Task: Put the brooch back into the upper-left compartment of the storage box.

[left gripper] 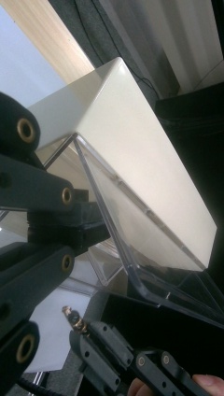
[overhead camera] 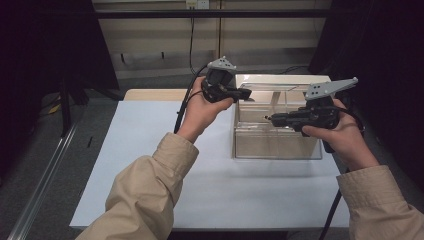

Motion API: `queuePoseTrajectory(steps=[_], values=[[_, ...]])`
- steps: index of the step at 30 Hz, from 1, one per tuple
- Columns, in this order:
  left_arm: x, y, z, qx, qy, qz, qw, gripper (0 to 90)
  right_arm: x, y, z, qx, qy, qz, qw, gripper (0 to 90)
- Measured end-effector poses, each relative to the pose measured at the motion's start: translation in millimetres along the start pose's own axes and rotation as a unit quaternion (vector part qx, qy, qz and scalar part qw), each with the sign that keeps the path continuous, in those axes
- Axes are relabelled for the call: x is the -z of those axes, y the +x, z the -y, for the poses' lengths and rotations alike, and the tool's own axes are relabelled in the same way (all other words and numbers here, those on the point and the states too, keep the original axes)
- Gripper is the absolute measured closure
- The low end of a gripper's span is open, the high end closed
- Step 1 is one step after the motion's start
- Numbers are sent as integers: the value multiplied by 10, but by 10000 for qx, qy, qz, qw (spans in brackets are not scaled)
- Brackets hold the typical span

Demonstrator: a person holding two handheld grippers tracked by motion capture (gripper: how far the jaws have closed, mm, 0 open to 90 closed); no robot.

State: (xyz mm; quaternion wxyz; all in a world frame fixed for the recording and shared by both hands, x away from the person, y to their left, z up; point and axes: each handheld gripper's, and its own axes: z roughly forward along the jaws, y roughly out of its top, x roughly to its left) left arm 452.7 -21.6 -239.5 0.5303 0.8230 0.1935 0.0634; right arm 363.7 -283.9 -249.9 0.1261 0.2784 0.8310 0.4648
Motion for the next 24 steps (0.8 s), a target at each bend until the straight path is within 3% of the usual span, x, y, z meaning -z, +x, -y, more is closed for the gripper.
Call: queuePoseTrajectory(steps=[24], values=[[1, 7, 1, 14, 10, 38, 10000, 900, -143, -133, -70, -72, -1, 388, 9992, 849]])
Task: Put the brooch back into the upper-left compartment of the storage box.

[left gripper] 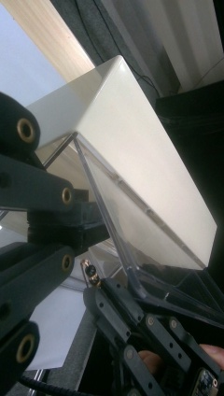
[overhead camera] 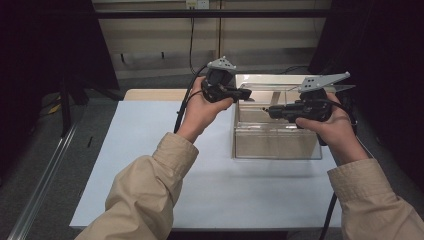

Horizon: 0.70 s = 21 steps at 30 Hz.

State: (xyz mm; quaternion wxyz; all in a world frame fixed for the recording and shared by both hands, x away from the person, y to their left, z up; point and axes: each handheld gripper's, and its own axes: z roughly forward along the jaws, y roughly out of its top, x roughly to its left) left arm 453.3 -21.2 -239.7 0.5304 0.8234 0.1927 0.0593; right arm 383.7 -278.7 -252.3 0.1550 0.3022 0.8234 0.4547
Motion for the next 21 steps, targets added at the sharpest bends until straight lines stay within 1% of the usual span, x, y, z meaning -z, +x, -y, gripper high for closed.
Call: queuePoseTrajectory(steps=[2, 7, 15, 19, 21], values=[[1, 2, 2, 14, -3, 8, 10000, 900, -25, -10, -3, 26, 44, 38, 10000, 849], [-2, 3, 1, 10, -2, 23, 10000, 900, -66, -31, -15, 55, 52, 133, 9999, 849], [6, 13, 5, 8, 15, 26, 10000, 900, -123, -47, -26, 144, 113, 205, 9996, 848], [8, 17, 5, -3, 51, 5, 10000, 900, -139, -55, -26, 142, 98, 254, 9995, 848], [2, 18, 6, 3, 28, 27, 10000, 900, -147, -57, -27, 159, 103, 281, 9994, 848]])
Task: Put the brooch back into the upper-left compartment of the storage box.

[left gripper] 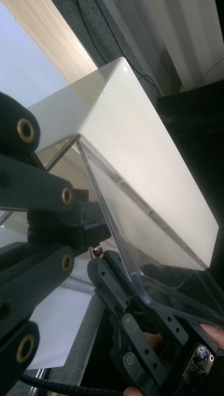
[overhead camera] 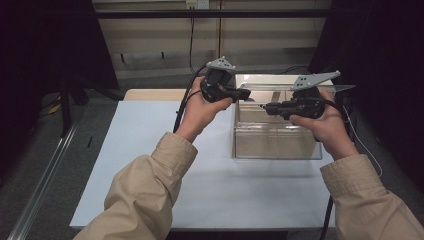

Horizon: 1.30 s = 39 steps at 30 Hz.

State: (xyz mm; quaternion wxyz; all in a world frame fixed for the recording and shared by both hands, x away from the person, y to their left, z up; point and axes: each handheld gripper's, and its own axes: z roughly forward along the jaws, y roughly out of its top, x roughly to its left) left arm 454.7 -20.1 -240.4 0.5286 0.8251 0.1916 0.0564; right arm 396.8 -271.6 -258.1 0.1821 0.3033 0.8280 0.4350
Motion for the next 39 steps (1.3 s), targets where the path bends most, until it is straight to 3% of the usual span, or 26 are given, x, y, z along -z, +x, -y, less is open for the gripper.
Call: queuePoseTrajectory(steps=[18, 21, 23, 30, 39], values=[[-5, 8, 3, 11, 8, -7, 10000, 900, -45, -18, 2, 122, -1, 127, 9998, 837], [-6, 3, 7, 26, 8, -7, 10000, 900, -54, -24, 10, 49, -51, 199, 9998, 767], [-5, 3, 7, 22, 14, -5, 10000, 900, -55, -15, 20, 87, -9, 219, 9997, 766], [0, -12, 5, -12, 18, 27, 10000, 900, 41, 13, 43, -155, -139, 111, 9997, 752], [9, -49, 25, -73, 122, 39, 9999, 900, 241, 95, -18, -327, -217, -132, 9991, 900]])
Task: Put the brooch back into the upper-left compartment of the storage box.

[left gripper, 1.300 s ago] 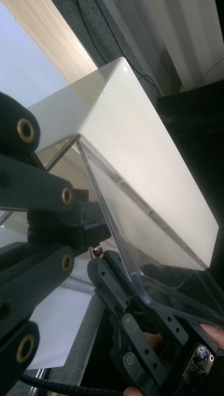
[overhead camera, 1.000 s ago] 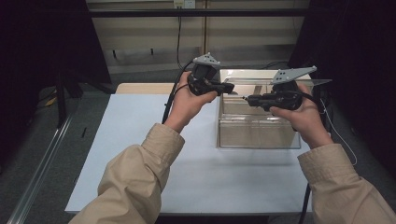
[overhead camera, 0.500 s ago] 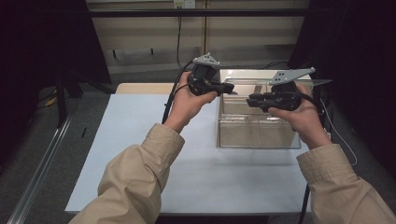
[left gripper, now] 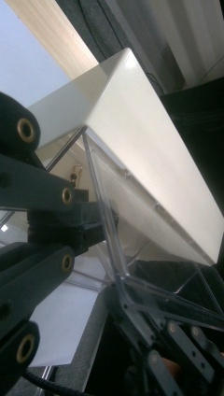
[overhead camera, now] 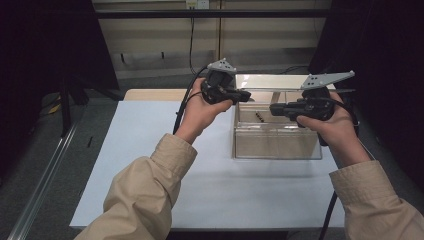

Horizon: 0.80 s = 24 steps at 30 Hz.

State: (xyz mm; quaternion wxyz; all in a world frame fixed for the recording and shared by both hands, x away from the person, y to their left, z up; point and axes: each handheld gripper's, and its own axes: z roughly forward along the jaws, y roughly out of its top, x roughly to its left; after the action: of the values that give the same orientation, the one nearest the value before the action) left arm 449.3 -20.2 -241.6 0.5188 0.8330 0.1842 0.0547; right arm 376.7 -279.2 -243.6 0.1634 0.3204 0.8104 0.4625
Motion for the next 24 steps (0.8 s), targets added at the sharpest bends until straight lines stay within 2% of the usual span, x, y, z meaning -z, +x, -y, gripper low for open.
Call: queuePoseTrajectory(steps=[1, 12, 15, 24], values=[[-1, -6, 4, 0, 8, 7, 10000, 900, 9, 1, -2, -40, -5, -53, 10000, 900], [-13, -21, 103, -1, 171, 53, 9998, 900, 91, 29, -5, -207, -129, -49, 9997, 900], [-7, -13, 146, 80, 98, 83, 9999, 900, 99, 34, 5, -197, -107, -43, 9997, 900], [69, -25, 187, 88, 145, 122, 9998, 900, 80, 31, 87, -243, -155, -43, 9996, 900]])
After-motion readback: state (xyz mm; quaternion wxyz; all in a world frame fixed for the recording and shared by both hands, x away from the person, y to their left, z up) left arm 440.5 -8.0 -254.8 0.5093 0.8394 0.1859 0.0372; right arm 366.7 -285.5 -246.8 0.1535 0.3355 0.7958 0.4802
